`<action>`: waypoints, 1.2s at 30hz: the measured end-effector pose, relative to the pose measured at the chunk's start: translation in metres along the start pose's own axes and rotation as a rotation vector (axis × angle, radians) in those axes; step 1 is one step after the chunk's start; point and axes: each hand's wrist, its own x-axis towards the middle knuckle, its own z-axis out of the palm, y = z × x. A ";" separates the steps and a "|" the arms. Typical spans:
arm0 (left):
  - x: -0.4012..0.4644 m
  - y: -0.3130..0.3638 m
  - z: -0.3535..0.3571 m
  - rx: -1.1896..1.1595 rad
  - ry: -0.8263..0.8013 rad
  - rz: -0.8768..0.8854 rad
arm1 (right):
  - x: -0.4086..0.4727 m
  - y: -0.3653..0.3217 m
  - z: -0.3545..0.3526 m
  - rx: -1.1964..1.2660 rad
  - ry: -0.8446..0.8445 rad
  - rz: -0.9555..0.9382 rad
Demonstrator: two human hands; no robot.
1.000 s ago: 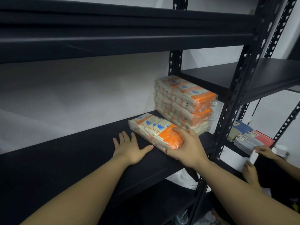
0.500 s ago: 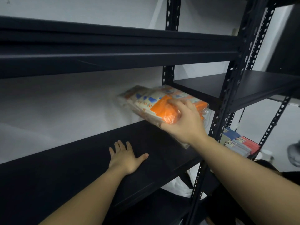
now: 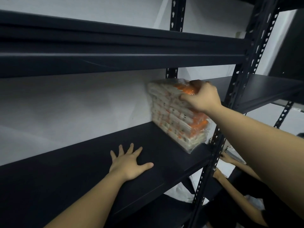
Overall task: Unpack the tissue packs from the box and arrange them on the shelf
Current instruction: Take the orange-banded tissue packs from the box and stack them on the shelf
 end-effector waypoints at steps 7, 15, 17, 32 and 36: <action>0.002 -0.001 0.001 -0.010 0.020 -0.001 | 0.024 0.017 0.006 0.018 0.011 0.093; 0.003 -0.001 0.002 -0.011 0.024 -0.007 | 0.025 0.030 0.013 -0.062 -0.077 0.129; 0.003 -0.001 0.002 -0.005 0.025 -0.006 | 0.024 0.031 0.013 -0.051 -0.061 0.130; 0.002 -0.001 0.001 -0.006 0.042 -0.006 | 0.021 0.028 0.007 -0.135 -0.106 0.092; 0.000 -0.001 0.000 -0.031 0.050 0.008 | 0.007 0.026 0.003 -0.181 -0.033 -0.017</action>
